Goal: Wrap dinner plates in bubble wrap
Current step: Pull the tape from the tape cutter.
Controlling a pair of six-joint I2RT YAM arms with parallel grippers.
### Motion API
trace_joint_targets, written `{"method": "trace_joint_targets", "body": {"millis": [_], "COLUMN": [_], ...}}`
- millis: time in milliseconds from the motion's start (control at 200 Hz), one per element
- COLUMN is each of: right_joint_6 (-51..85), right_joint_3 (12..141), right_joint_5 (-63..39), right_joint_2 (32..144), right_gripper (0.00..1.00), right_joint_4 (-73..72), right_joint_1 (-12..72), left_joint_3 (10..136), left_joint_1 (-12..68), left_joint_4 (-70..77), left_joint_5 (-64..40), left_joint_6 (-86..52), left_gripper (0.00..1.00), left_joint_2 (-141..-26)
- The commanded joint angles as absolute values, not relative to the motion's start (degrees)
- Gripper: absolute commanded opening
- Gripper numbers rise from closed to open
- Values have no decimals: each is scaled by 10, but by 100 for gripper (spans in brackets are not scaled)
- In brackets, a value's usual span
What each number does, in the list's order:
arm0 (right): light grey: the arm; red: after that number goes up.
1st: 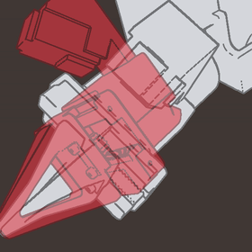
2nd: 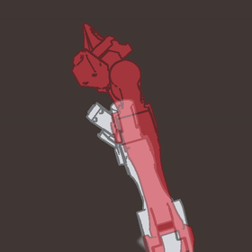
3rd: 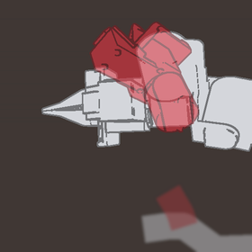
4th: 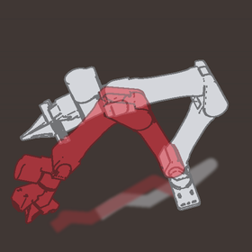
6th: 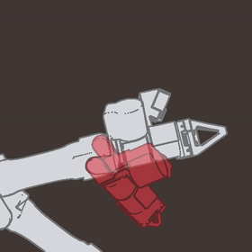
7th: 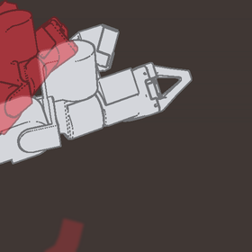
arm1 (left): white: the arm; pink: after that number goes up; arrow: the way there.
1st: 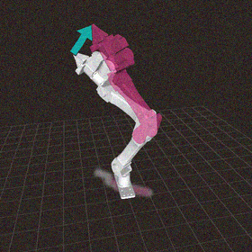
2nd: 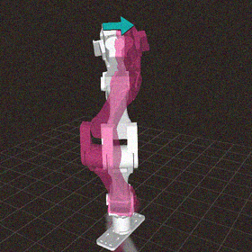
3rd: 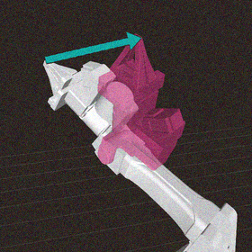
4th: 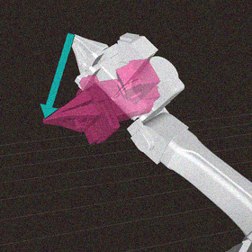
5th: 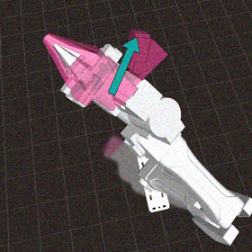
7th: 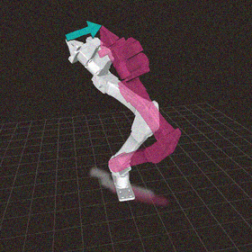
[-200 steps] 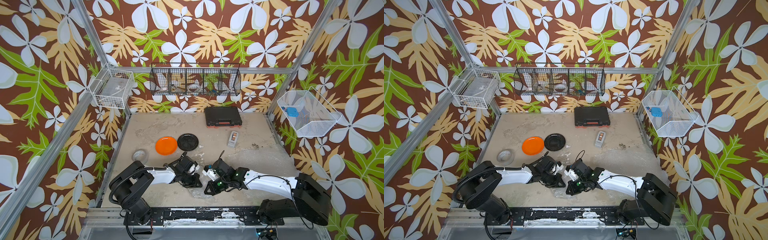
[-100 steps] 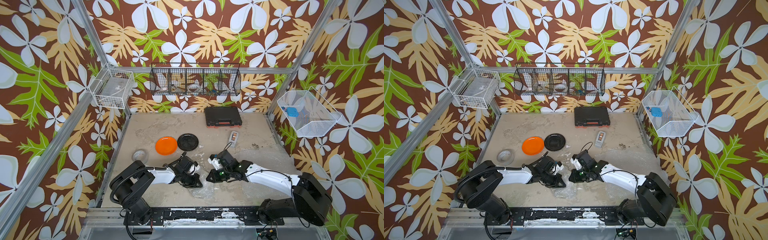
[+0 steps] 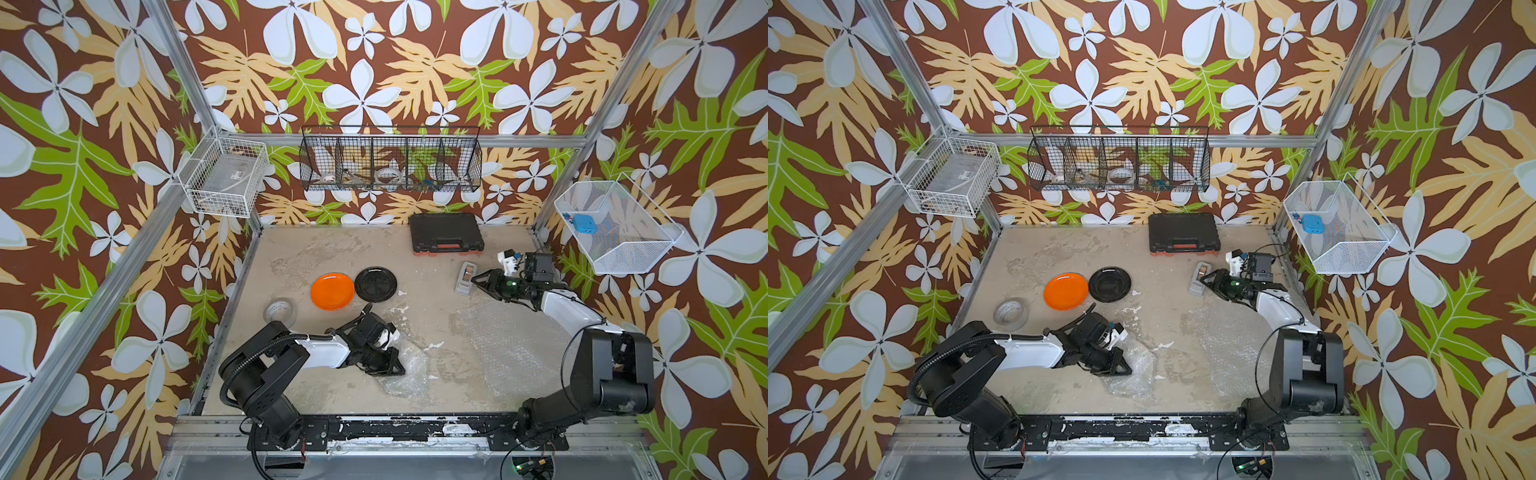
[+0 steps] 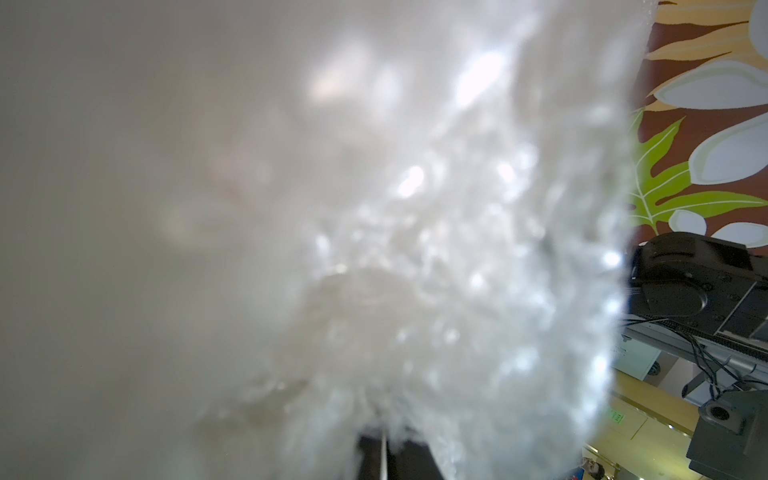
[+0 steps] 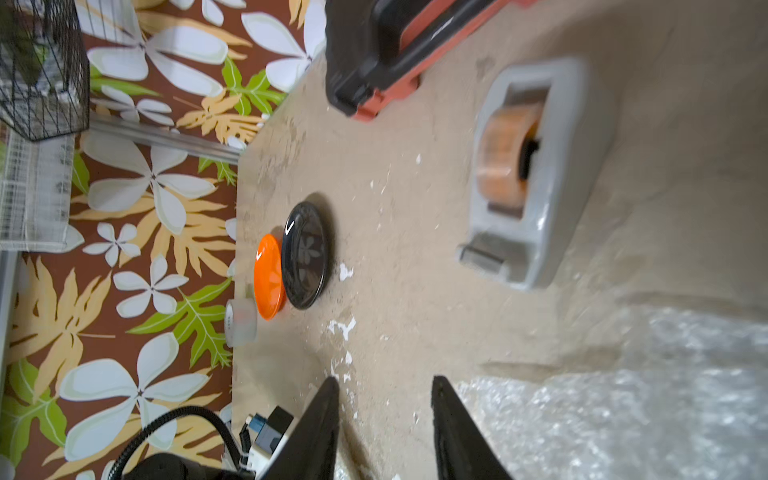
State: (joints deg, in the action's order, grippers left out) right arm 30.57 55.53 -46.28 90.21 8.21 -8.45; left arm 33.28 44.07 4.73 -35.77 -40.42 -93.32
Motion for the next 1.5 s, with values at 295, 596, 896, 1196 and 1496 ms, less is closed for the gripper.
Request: {"method": "trace_joint_targets", "body": {"millis": [295, 596, 896, 1196, 1496], "right_joint_6": [334, 306, 311, 328, 327], "right_joint_3": [581, 600, 608, 621, 627], "right_joint_5": [-528, -524, -512, -535, -529], "right_joint_2": [1027, 1081, 1111, 1135, 1149], "right_gripper": [36, 35, 35, 31, 26], "right_joint_4": [-46, -16, -20, -37, -24], "right_joint_1": [-102, -87, -83, -72, -73], "left_joint_3": [320, 323, 315, 314, 309], "left_joint_1": [441, 441, 441, 441, 441], "left_joint_4": [-53, -54, -51, -52, -49], "left_joint_5": [-275, -277, -276, -276, -275], "left_joint_6": [-400, -401, -405, -405, -407], "left_gripper": [9, 9, 9, 9, 8], "left_joint_2": [-940, -942, -938, -936, -935]}}
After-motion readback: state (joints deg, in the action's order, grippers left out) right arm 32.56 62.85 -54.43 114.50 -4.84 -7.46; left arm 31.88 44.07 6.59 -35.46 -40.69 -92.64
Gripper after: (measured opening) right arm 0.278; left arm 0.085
